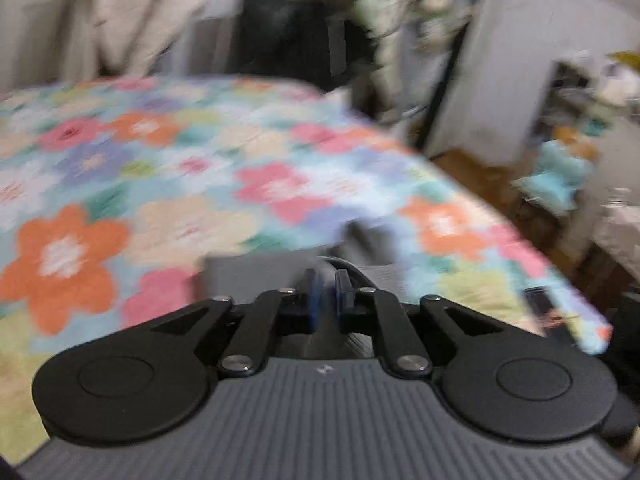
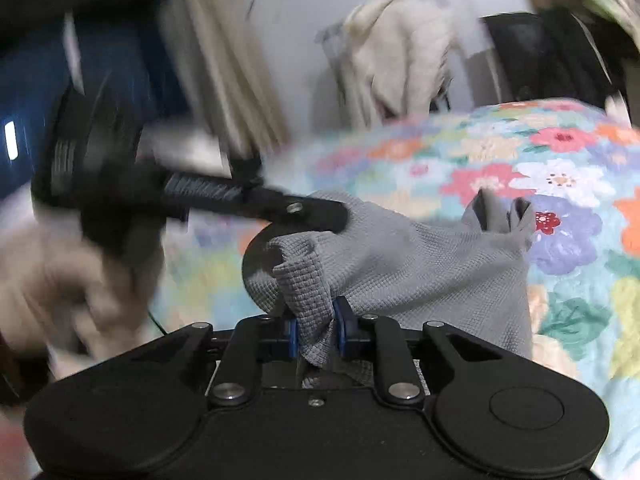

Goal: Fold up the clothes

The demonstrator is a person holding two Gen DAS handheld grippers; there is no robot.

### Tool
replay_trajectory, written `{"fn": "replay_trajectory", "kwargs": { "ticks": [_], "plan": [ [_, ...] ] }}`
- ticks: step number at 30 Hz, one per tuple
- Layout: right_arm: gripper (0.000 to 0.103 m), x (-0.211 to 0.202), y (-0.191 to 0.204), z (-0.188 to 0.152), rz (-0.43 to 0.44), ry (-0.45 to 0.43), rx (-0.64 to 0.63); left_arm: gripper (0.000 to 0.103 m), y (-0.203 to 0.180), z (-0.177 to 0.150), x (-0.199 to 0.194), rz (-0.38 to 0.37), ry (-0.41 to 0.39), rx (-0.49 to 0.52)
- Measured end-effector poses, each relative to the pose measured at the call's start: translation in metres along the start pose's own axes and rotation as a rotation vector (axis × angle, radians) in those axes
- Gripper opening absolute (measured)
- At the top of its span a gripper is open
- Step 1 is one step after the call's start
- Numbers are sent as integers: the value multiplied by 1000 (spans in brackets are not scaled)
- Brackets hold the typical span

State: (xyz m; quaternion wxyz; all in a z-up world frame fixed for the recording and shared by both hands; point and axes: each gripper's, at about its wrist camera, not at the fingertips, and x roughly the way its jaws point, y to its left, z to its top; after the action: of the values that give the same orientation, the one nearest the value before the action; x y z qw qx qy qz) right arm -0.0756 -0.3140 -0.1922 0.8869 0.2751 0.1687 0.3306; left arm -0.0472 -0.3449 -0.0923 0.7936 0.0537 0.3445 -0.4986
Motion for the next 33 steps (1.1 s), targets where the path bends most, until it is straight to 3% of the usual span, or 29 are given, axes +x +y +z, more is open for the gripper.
{"fn": "replay_trajectory", "kwargs": {
  "ticks": [1, 2, 5, 6, 7, 8, 10, 13, 18, 25, 28, 33],
  "plan": [
    [21, 1, -3, 0, 18, 2, 23, 35, 7, -4, 7, 40, 60, -16],
    [22, 6, -2, -2, 17, 47, 0, 40, 15, -8, 13, 73, 116, -32],
    [30, 34, 17, -22, -6, 288, -186, 41, 30, -28, 14, 85, 239, -85],
    [42, 39, 23, -27, -1, 346, -225, 43, 31, -36, 9, 72, 268, -94],
    [48, 38, 25, -29, 26, 359, -212, 49, 30, -42, 4, 58, 291, -100],
    [54, 34, 25, -27, 66, 356, -175, 51, 30, -48, -1, 43, 314, -105],
    [56, 23, 19, -21, 135, 355, -85, 52, 28, -60, -11, 13, 360, -115],
    [56, -2, 9, -6, 150, 341, 3, 54, 25, -73, -24, -54, 413, -133],
    [64, -45, -7, -1, -18, 322, 39, 58, 25, -89, -32, -138, 459, -218],
    [65, -63, -55, -12, -255, 271, 167, 65, 20, -106, -21, -150, 506, -242],
    [65, -71, -73, -23, -342, 289, 234, 65, 14, -123, -9, -156, 551, -247],
    [66, -64, -91, -48, -333, 310, 338, 66, 9, -130, -4, -154, 547, -260]
  ]
}}
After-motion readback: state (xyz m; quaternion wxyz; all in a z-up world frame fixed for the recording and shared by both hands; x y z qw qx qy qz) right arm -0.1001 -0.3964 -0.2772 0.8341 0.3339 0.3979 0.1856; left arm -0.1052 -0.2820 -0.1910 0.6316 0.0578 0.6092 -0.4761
